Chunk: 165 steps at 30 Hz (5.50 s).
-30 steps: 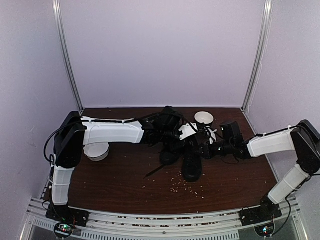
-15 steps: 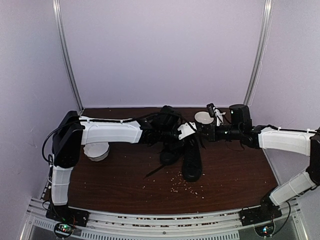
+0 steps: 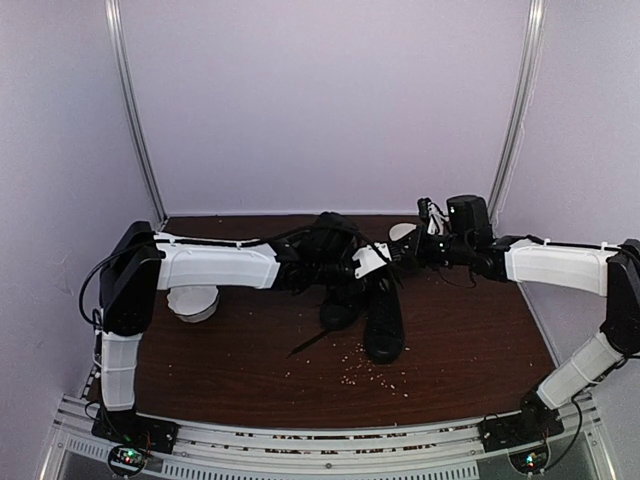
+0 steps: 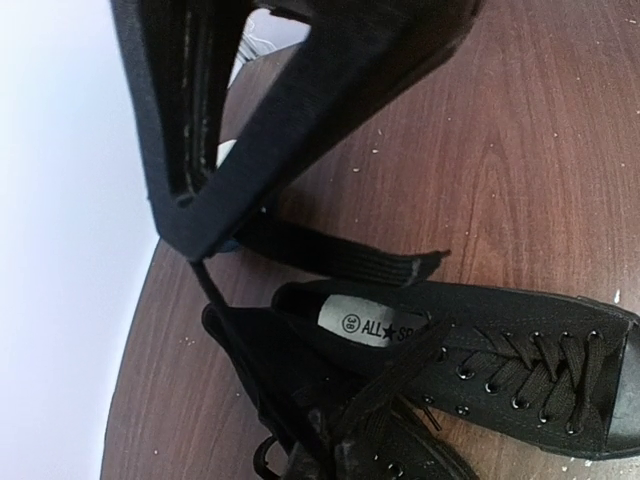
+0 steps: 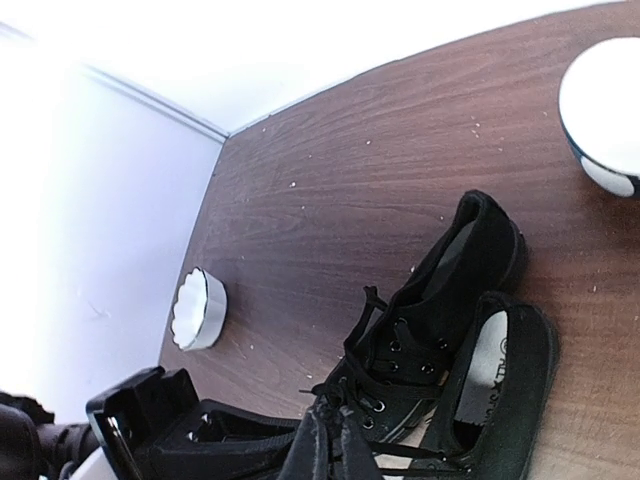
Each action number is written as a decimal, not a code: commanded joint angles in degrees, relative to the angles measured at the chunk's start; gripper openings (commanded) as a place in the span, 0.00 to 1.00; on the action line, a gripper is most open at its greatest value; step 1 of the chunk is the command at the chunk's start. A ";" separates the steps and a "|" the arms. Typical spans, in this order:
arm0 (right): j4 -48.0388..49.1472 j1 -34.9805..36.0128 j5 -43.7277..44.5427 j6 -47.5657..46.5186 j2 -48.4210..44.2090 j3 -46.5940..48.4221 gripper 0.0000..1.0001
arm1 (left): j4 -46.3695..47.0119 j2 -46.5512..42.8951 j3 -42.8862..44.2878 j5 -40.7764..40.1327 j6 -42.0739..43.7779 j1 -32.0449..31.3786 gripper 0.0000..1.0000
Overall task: Tie the shoes
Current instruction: Pull the crossed shoelace from the shoe.
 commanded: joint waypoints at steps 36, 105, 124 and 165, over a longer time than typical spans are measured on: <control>9.05 3.09 17.59 21.99 5.35 6.38 0.00 | 2.18 -3.42 -9.51 7.89 14.33 0.28 0.00; 7.13 -1.50 1.59 26.21 7.64 1.38 0.00 | 8.05 -4.13 -10.06 16.40 8.43 2.63 0.00; -14.86 -0.80 -9.72 -1.99 13.46 9.42 0.00 | 8.24 -5.25 -9.72 18.14 6.21 2.59 0.00; -38.64 1.32 -9.92 -27.48 22.07 21.10 0.00 | 8.33 -6.32 -8.03 20.69 5.27 2.65 0.00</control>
